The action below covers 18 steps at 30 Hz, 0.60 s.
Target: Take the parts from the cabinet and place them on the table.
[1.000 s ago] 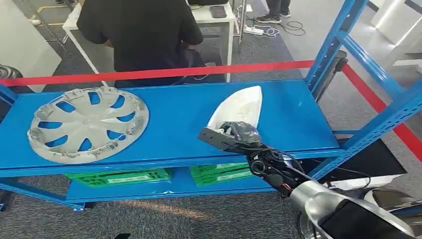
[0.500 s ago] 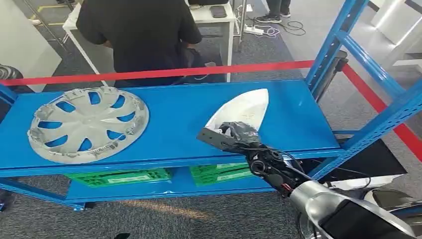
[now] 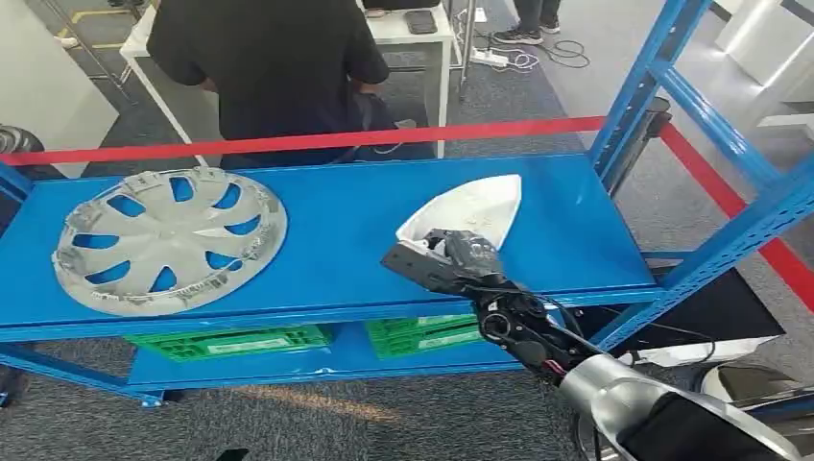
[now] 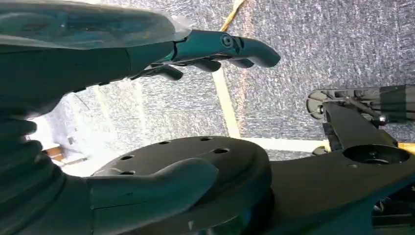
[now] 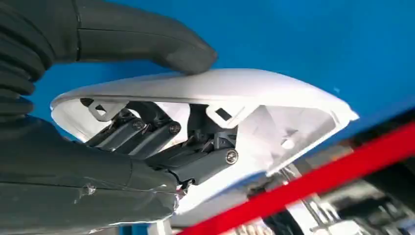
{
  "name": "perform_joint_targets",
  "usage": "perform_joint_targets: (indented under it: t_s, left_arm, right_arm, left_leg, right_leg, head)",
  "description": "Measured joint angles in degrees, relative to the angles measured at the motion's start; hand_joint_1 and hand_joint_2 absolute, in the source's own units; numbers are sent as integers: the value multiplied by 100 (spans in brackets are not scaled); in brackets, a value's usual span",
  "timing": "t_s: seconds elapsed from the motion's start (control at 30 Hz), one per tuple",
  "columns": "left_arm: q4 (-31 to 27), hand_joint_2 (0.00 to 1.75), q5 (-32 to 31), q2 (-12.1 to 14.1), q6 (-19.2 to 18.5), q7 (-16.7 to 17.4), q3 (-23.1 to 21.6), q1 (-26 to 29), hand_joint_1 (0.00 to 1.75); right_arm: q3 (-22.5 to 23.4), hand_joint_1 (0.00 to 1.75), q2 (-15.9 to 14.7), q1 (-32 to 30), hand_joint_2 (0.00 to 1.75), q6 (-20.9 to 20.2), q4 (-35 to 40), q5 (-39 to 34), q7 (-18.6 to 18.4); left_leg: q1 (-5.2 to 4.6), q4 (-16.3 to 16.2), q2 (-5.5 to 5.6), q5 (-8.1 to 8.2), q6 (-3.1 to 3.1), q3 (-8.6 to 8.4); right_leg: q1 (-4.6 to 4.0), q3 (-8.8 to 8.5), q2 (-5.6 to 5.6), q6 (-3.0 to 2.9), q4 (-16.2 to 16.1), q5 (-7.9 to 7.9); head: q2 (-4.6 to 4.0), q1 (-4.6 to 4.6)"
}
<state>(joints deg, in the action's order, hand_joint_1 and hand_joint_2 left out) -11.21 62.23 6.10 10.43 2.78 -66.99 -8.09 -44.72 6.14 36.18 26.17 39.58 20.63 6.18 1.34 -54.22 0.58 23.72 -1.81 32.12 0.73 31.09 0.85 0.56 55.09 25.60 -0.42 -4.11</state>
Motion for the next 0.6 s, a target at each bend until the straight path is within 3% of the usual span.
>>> perform_joint_targets:
  t_s: [0.1, 0.2, 0.37, 0.6]
  left_arm:
    - [0, 175, 0, 0, 22, -20, 0, 2, 0]
    - [0, 175, 0, 0, 31, -29, 0, 1, 0]
    - [0, 175, 0, 0, 33, -35, 0, 3, 0]
    - [0, 175, -2, -15, 33, -59, 0, -5, 0]
  right_arm:
    - [74, 175, -24, -119, 175, 793, 285, 68, 454]
    - [162, 175, -57, -247, 175, 1299, 721, 157, 796]
    - [465, 175, -61, -501, 175, 1371, 1543, 616, 1384]
    - [728, 175, 44, -683, 175, 1369, 2414, 652, 1835]
  left_leg:
    - [0, 0, 0, 0, 0, 1]
    - [0, 0, -1, 0, 0, 1]
    - [0, 1, 0, 0, 0, 3]
    - [0, 1, 0, 0, 0, 3]
  right_leg:
    - [0, 1, 1, 0, 0, 0]
    - [0, 2, 2, 0, 0, 0]
    - [0, 1, 1, 0, 0, 0]
    - [0, 1, 0, 0, 0, 0]
  head:
    - [0, -2]
    - [0, -2]
    - [0, 0]
    - [0, 0]
